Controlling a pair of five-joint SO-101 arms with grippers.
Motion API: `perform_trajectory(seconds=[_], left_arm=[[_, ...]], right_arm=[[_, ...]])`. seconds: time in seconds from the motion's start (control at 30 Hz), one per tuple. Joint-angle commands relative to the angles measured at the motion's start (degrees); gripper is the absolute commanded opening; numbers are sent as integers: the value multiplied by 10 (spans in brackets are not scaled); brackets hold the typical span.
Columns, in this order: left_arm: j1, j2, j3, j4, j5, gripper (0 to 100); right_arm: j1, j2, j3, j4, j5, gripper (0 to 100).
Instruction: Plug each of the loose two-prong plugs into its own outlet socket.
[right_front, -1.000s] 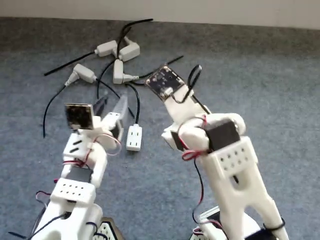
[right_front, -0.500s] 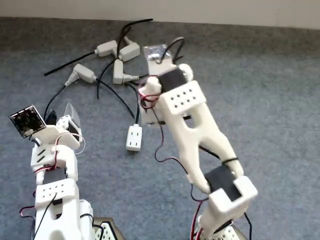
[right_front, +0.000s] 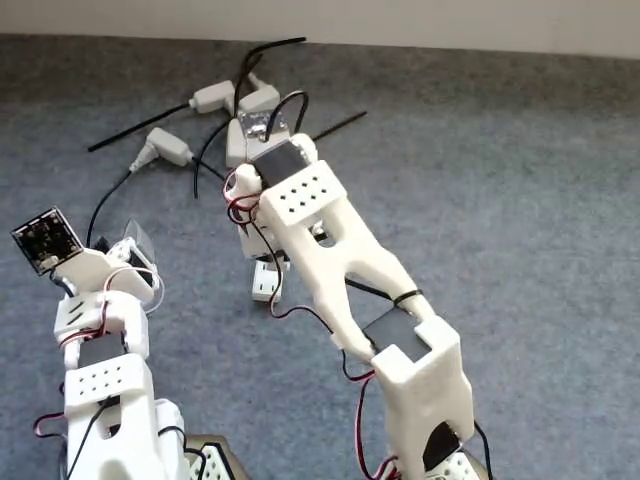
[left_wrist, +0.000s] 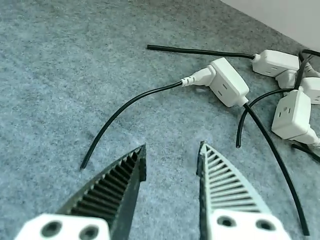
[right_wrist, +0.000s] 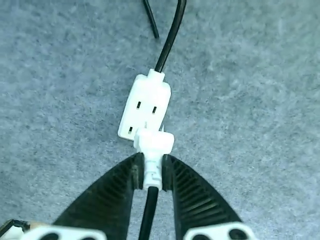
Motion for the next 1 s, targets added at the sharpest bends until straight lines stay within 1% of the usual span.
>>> perform_trajectory(seconds=[0.0, 0.07, 0.3, 0.37, 0.47, 0.63, 0.9, 0.97], left_arm=[[-2, -6, -20, 3, 5, 181], [-2, -6, -18, 3, 5, 181], [-2, -6, -8, 1, 5, 181], [-1, -6, -7, 1, 5, 181], [12, -6, -7, 1, 4, 181], [20, -7, 0, 0, 4, 181], [20, -7, 0, -1, 4, 181], [20, -7, 6, -15, 4, 181]], right_arm=[[-22, -43, -27, 23, -8, 33], [-25, -62, -24, 23, -9, 33], [-22, -133, 73, 23, -12, 33], [-17, -145, 87, 22, -48, 34], [-6, -142, 95, 22, -98, 34], [-3, -124, 94, 11, -150, 37], [-23, -63, 73, 3, -151, 37], [-27, -54, 66, 3, -151, 37]])
